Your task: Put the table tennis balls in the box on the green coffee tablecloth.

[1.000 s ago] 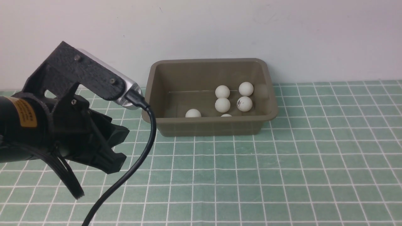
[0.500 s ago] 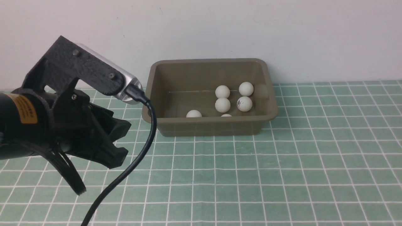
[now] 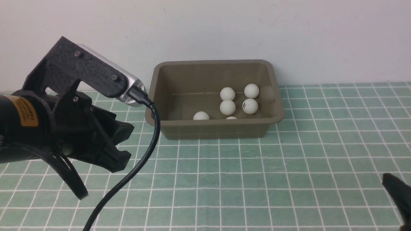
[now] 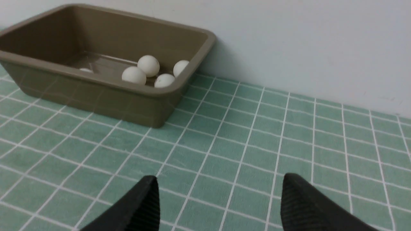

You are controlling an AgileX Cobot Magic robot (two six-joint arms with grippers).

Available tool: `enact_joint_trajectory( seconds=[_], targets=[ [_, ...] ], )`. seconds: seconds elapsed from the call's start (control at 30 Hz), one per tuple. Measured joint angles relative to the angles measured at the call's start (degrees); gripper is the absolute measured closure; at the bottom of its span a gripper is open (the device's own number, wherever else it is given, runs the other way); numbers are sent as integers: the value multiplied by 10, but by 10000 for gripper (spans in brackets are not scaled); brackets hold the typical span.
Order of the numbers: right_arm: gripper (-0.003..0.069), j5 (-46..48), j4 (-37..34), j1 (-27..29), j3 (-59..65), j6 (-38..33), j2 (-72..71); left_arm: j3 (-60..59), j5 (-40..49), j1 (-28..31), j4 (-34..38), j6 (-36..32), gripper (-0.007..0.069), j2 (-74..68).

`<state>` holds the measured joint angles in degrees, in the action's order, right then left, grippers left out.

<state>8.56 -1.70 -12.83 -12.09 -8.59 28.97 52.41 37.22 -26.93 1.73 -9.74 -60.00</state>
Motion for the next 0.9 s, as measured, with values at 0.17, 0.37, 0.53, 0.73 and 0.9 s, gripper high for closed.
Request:
enact_joint_trajectory(
  seconds=[0.17, 0.37, 0.53, 0.73, 0.9],
  targets=[
    [195, 6, -1, 0, 10, 0, 0, 0, 0, 0, 0, 0, 384, 0],
    [195, 16, -2, 0, 10, 0, 0, 0, 0, 0, 0, 0, 384, 0],
    [195, 19, -2, 0, 10, 0, 0, 0, 0, 0, 0, 0, 384, 0],
    [195, 25, 0, -66, 11, 0, 0, 0, 0, 0, 4, 0, 384, 0],
    [195, 33, -5, -115, 11, 0, 0, 0, 1, 0, 11, 0, 384, -9]
  ],
)
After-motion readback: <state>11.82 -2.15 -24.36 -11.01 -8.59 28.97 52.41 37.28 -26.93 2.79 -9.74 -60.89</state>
